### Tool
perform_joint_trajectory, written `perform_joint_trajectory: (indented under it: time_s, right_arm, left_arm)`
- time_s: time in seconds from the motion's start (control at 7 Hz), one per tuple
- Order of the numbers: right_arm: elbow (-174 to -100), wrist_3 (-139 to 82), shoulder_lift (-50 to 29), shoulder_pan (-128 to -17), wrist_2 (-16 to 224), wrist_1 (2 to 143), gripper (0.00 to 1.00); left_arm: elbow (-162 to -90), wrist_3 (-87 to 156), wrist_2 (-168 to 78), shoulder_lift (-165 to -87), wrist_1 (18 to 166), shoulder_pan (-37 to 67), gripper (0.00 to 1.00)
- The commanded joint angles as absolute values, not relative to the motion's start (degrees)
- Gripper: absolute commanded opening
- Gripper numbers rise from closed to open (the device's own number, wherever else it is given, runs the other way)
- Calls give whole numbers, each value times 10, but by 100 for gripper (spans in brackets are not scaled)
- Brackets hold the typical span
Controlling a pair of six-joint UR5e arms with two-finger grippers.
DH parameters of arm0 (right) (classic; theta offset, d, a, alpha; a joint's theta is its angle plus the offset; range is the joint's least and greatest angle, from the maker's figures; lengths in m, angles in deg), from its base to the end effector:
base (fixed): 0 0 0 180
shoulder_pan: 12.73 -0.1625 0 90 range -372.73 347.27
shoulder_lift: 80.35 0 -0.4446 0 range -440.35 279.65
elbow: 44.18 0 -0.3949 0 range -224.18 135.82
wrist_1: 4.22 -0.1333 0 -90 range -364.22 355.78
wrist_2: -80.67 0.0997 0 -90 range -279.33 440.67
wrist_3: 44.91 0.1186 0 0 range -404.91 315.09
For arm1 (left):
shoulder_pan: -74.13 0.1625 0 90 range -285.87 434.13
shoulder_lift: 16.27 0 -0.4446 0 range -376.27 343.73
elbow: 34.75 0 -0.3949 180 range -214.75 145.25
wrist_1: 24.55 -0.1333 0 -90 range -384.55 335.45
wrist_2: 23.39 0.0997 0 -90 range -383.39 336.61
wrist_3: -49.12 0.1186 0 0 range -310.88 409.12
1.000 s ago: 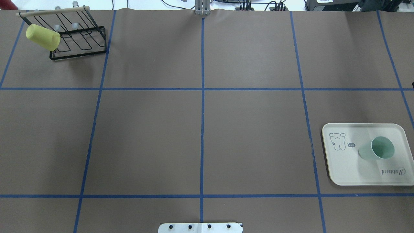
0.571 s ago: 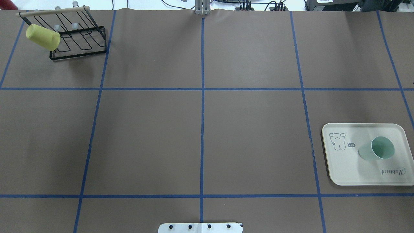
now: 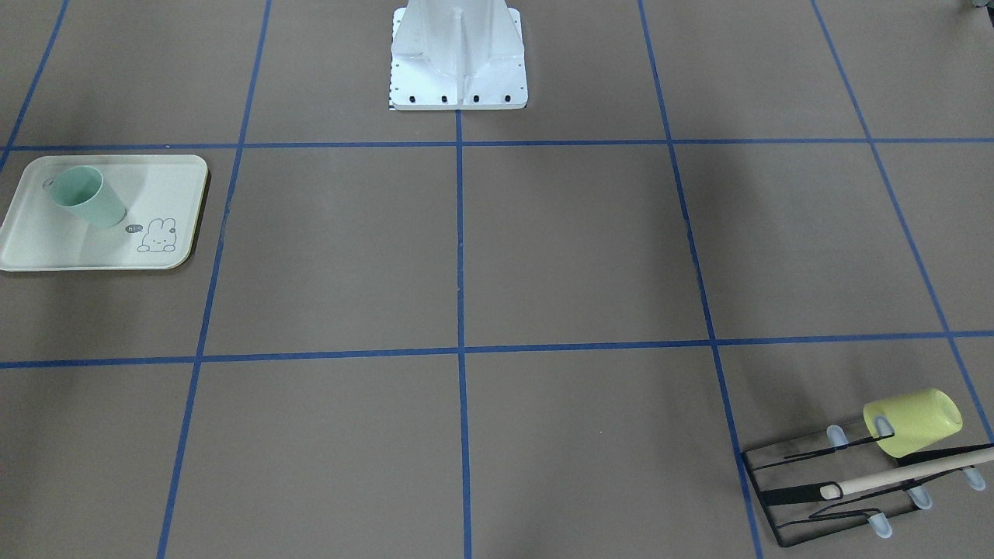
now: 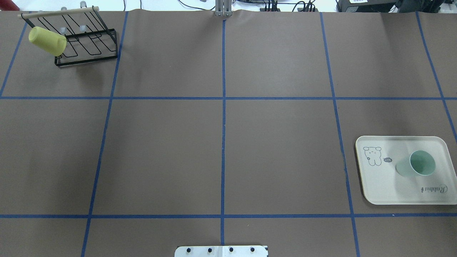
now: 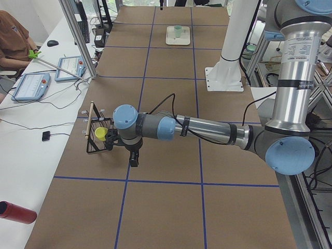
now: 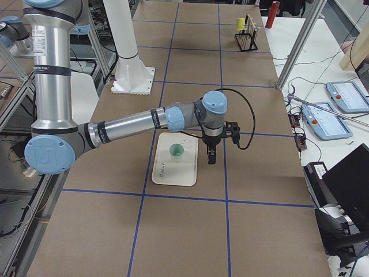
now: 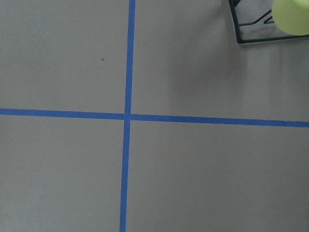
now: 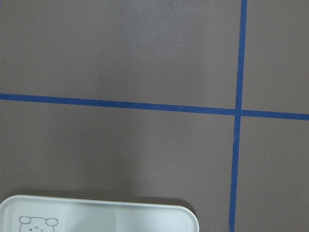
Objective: Left arm grabs green cup and hands to right arm on tray
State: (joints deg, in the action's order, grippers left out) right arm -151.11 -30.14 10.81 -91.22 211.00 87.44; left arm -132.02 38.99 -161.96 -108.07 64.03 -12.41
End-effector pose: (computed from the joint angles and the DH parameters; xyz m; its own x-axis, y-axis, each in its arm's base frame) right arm -0.0423 -0.4912 0.5631 0.7412 -0.0543 0.6691 0.0047 0.9971 0.0757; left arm -0.0133 -0.5149 0.6091 0.6548 -0.0366 -0.7549 0.0562 0.9984 0.0003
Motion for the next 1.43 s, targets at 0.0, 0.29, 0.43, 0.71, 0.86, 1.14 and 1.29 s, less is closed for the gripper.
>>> perform_joint_trajectory:
  time_s: [0.0, 0.29, 0.43, 0.71, 0.86, 1.14, 1.29]
  right_arm:
    - [-1508, -301, 107, -911, 2110, 874, 99]
    - [-1507, -301, 104, -911, 2111, 873, 99]
    - [-1505, -298, 104, -911, 2112, 873, 99]
    - [-1502, -295, 104, -911, 2111, 871, 99]
    - [-1500, -295, 104, -910, 2110, 871, 99]
    - [-1493, -295, 98, -909, 2108, 871, 99]
    - [-1492, -295, 95, -909, 2108, 871, 99]
  left_arm:
    - [-1336, 388, -1616, -1071, 641, -124, 100]
    - [-1334, 388, -1615, -1071, 644, -123, 100]
    - [-1332, 388, -1614, -1073, 644, -123, 100]
    - [-1330, 388, -1614, -1076, 644, -123, 100]
    - [-1330, 388, -1614, -1078, 644, -122, 100]
    - [-1329, 388, -1614, -1079, 645, -122, 100]
    - [-1329, 388, -1615, -1079, 645, -122, 100]
